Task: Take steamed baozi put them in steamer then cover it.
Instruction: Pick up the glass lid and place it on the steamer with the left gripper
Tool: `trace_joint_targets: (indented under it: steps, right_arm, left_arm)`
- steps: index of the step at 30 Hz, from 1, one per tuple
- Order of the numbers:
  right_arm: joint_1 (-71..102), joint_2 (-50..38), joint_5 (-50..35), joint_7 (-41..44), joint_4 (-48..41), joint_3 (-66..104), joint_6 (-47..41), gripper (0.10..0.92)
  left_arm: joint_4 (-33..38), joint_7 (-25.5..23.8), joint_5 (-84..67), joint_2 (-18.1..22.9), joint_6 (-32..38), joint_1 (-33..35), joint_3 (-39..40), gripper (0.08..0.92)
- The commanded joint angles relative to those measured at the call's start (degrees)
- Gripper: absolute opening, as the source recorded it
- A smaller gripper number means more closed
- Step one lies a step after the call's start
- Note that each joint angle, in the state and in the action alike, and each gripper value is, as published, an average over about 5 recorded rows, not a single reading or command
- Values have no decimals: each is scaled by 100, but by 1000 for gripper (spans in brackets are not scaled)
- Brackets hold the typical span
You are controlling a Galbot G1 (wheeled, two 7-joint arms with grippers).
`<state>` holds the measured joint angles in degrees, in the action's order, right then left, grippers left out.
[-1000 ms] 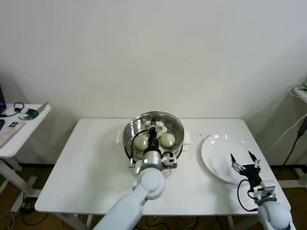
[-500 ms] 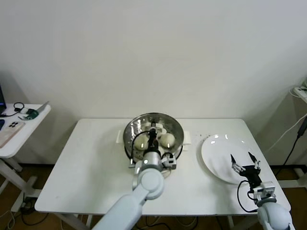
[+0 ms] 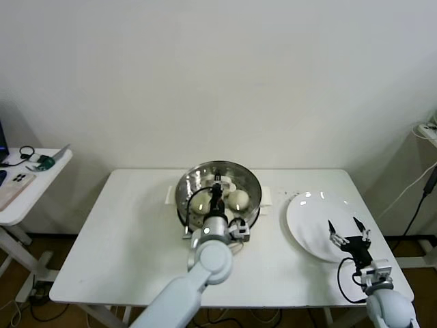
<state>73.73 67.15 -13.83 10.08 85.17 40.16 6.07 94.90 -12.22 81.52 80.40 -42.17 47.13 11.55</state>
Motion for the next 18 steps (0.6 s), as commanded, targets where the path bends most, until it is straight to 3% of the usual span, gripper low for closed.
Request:
trace_joint_targets:
  steps: [1,9,18]
  right_arm:
    - [2,18,1,11,10,13,7,823]
    - [6,12,-7,117,4,47,13,823]
    - [36,-64,-198,133,69,109,-207,823]
  left_arm:
    - [24,-32,-12,-19,-283,10,21,178]
    - [403,-38,-150,-206,-283,46,84,406]
    - [1313,-9,-503,-658,-283,331,63,666]
